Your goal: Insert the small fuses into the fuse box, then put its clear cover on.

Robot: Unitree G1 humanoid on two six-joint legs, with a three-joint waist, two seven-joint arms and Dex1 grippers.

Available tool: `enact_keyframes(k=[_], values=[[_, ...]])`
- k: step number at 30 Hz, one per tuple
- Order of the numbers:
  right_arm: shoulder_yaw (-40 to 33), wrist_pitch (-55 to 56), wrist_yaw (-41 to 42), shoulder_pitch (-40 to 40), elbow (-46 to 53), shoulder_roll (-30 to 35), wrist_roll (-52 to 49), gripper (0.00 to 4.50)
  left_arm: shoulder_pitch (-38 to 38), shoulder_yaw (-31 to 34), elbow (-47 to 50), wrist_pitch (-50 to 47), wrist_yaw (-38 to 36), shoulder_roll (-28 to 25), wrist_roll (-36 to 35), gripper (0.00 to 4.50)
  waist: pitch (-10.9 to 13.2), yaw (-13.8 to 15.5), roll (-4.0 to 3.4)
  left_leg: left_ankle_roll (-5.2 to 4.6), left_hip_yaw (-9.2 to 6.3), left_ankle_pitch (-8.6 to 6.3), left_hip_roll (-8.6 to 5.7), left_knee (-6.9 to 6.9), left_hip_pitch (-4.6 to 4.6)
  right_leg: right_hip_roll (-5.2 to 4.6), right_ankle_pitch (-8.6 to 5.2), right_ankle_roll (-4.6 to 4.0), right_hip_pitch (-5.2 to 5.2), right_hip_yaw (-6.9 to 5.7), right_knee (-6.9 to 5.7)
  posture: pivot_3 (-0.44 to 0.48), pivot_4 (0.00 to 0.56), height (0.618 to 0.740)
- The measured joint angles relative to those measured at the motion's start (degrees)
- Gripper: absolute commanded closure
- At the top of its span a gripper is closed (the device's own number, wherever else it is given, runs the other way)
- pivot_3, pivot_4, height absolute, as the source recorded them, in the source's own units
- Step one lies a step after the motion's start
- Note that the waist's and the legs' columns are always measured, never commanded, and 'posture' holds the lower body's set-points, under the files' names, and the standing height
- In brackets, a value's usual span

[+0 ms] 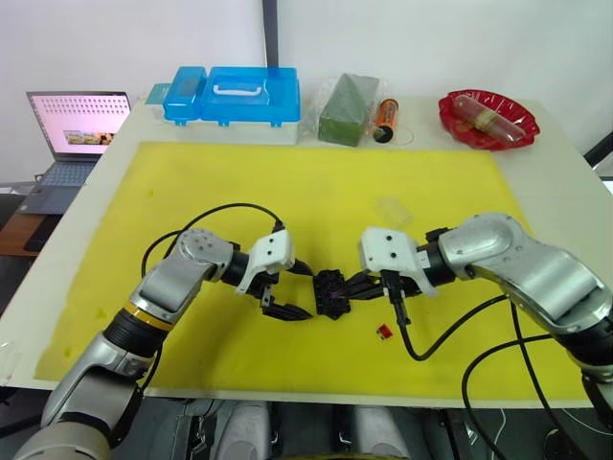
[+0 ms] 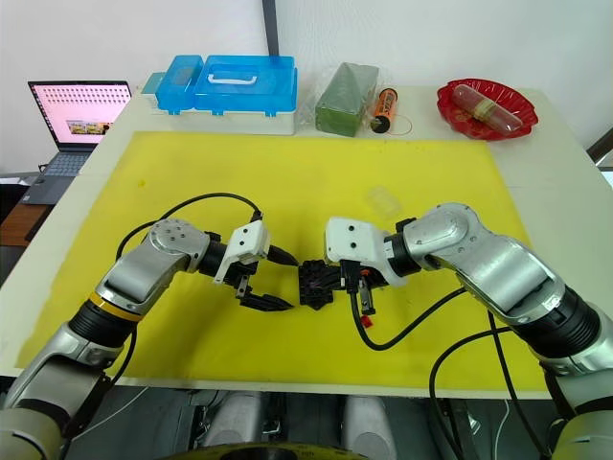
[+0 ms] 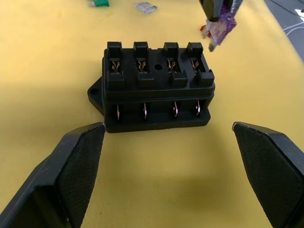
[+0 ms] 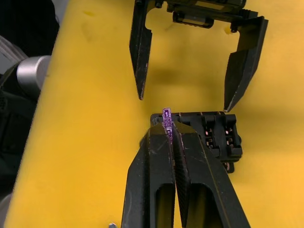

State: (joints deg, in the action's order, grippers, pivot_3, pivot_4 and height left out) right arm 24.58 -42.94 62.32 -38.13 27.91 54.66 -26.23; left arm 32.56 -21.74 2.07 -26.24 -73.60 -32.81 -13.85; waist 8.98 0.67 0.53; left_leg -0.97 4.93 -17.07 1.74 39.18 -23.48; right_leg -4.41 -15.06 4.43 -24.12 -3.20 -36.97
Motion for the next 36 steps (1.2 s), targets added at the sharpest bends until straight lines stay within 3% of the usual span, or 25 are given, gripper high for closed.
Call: enact_keyframes(k=[10,36], values=[[1.4,0.2,2.3,0.7,-1.2,-1.9,4.1,4.50,-0.1,-0.7,0.5,-0.9,1.2,1.7,0.7,0.01,0.0,0.0,0.00,0.00,0.00,0.00,0.00,0.01,0.00,0.02,0.00,0.00,0.01,-0.01,-0.01,0.000,0.150,0.740],[-0.6,-8.0,1.4,1.4,1.3,-3.7,3.4,4.50,1.2,-1.0,-0.4,1.9,1.6,1.5,2.2,0.01,0.0,0.0,0.00,0.01,0.00,0.00,-0.01,0.02,0.01,0.03,0.00,0.01,0.01,-0.01,-0.04,0.000,0.150,0.740]])
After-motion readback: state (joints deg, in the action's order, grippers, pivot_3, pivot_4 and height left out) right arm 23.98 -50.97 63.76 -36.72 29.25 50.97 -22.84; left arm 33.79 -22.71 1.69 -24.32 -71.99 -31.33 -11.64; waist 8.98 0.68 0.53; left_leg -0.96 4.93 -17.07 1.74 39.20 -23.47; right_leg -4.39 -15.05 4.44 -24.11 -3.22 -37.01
